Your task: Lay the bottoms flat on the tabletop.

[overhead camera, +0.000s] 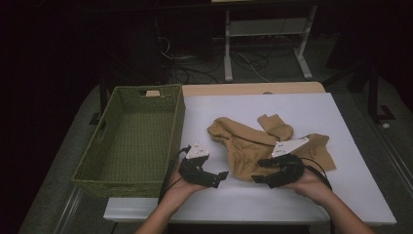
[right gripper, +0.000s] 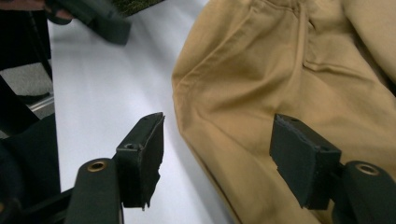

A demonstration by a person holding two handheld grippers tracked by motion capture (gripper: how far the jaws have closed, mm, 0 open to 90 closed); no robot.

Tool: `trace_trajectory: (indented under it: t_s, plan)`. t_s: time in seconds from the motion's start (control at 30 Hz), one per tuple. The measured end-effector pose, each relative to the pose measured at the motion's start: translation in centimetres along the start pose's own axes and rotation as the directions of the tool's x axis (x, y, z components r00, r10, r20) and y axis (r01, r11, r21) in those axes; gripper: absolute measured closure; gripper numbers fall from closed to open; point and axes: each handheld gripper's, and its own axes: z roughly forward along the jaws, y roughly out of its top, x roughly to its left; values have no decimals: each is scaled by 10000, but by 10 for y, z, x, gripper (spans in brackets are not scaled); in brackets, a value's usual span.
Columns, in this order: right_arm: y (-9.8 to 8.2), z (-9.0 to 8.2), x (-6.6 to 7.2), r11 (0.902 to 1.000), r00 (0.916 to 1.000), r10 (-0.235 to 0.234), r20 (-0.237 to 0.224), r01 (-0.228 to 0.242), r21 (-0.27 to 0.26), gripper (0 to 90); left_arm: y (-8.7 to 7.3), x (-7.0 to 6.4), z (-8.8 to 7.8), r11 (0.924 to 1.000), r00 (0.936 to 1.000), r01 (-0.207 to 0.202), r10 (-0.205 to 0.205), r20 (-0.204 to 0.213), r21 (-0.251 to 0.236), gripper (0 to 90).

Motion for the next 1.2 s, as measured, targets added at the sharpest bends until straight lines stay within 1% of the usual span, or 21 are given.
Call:
trace_trajectory:
  t_s: [0.03,0.13,0.17,0.23,0.3,0.4,0.47,0.57,0.63,0.73,0.87,0.97,1.07,1.2]
  plan:
    - [-2,-2,-1,10000,10000,64,32,-64,-55,347,3,1,-1,10000,10000,-42,42,-18,-63,110]
    - [-9,-7,-3,9998,9998,204,67,-203,-76,343,12,3,-3,9998,9998,-48,51,166,-191,187]
    - [-11,-8,-3,9996,9996,274,89,-273,-82,343,15,3,-3,9997,9999,-27,31,150,-244,206]
    - [-14,-9,-5,9995,9995,318,72,-318,-44,341,21,5,-3,9994,9997,77,-69,248,-346,283]
    - [-14,-8,-7,9993,9992,366,137,-366,-55,340,29,6,-2,9993,9997,135,-128,214,-340,349]
    - [-14,-8,-7,9992,9991,404,155,-403,-32,339,42,8,0,9986,9997,67,-55,222,-525,483]
    - [-14,-7,-7,9993,9992,383,132,-383,-3,339,50,10,3,9985,9996,35,-20,273,-541,554]
    - [-14,-7,-8,9993,9992,366,129,-366,-18,338,62,12,11,9988,9998,-39,49,209,-488,651]
    - [-14,-7,-8,9993,9992,374,139,-374,-24,338,70,13,16,9987,9998,-159,167,147,-476,724]
    - [-14,-7,-8,9992,9992,389,134,-388,-38,338,80,14,24,9990,9995,-269,274,149,-369,827]
    - [-14,-8,-8,9993,9992,379,123,-379,-47,338,90,13,31,9984,9985,-541,543,111,-191,893]
    - [-14,-8,-9,9993,9992,378,109,-378,-62,338,93,13,38,9975,9975,-710,709,77,70,894]
    - [-14,-7,-9,9993,9993,368,105,-367,-56,338,90,16,46,9968,9976,-692,691,40,393,895]
    - [-14,-8,-9,9993,9993,368,106,-368,-82,338,84,18,50,9966,9983,-577,577,27,595,895]
